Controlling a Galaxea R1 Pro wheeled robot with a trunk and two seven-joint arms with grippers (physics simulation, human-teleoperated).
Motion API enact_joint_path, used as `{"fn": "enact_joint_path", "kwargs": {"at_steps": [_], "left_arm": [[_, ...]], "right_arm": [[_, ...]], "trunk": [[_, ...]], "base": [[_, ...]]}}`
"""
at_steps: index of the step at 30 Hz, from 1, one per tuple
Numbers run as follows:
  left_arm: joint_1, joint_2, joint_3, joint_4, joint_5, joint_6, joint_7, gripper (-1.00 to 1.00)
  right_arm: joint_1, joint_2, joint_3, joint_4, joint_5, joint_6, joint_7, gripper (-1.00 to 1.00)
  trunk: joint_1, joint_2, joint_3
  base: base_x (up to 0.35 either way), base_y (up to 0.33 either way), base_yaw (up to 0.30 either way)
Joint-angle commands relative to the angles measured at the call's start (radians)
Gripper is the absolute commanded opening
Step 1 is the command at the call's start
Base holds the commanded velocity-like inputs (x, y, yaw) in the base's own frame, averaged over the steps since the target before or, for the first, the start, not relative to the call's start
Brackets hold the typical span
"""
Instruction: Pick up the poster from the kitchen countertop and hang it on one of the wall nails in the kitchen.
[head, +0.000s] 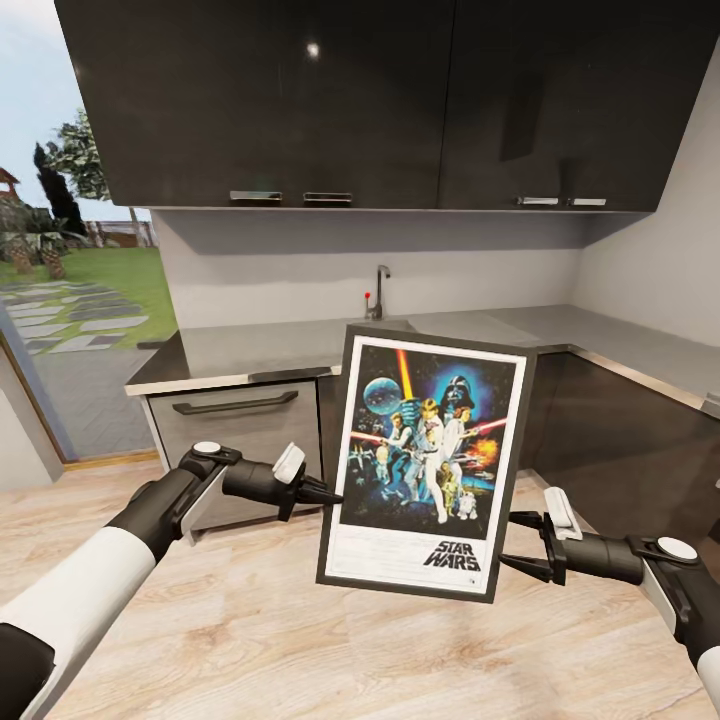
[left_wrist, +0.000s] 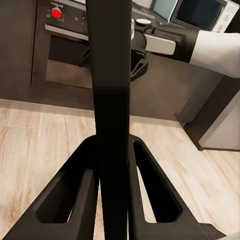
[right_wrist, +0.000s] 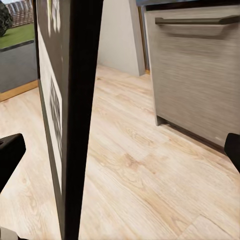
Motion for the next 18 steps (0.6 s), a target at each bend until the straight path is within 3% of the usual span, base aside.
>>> {"fn": "enact_joint_path", "kwargs": {"at_steps": [1, 18], "left_arm": [[-0.002, 0.001, -0.005, 0.000, 0.008, 0.007, 0.002, -1.00], [-0.002, 0.000, -0.012, 0.000, 0.009, 0.008, 0.005, -1.00]], "right_arm": [[-0.001, 0.000, 0.000, 0.000, -0.002, -0.003, 0.003, 1.00], [-0.001, 0.000, 0.000, 0.000, -0.002, -0.003, 0.003, 1.00]], "trunk": [[0.000, -0.001, -0.001], [0.000, -0.001, -0.001]], "base": [[0.000, 0.000, 0.000], [0.000, 0.000, 0.000]]}}
